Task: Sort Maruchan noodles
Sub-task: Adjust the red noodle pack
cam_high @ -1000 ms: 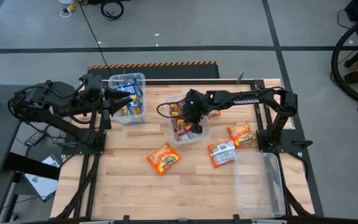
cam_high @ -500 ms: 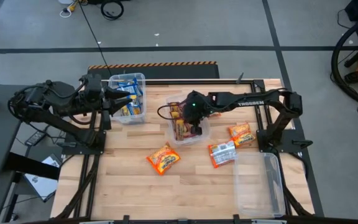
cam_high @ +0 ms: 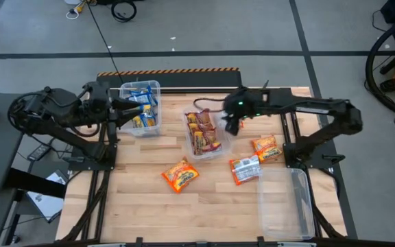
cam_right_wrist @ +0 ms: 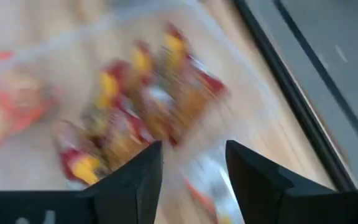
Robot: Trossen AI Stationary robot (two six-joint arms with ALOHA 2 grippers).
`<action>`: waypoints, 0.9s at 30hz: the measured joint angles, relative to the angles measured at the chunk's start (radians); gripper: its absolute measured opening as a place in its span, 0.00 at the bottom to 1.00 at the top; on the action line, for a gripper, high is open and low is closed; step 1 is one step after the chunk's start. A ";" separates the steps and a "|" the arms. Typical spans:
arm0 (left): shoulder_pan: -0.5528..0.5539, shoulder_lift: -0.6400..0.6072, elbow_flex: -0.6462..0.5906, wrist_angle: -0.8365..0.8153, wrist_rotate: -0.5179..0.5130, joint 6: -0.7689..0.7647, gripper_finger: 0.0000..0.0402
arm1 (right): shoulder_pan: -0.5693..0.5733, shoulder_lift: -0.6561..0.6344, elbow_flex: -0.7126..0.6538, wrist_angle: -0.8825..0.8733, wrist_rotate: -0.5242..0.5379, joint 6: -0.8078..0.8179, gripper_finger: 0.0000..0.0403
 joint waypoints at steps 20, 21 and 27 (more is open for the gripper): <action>-0.050 0.066 0.000 0.008 -0.002 0.040 0.31 | 0.125 -0.194 -0.468 0.280 -0.162 0.649 0.44; -0.050 0.065 0.000 0.008 -0.002 0.042 0.31 | 0.138 -0.194 -0.468 0.315 -0.164 0.666 0.44; -0.050 0.065 0.000 0.008 -0.002 0.067 0.31 | 0.154 -0.196 -0.466 0.299 -0.143 0.721 0.44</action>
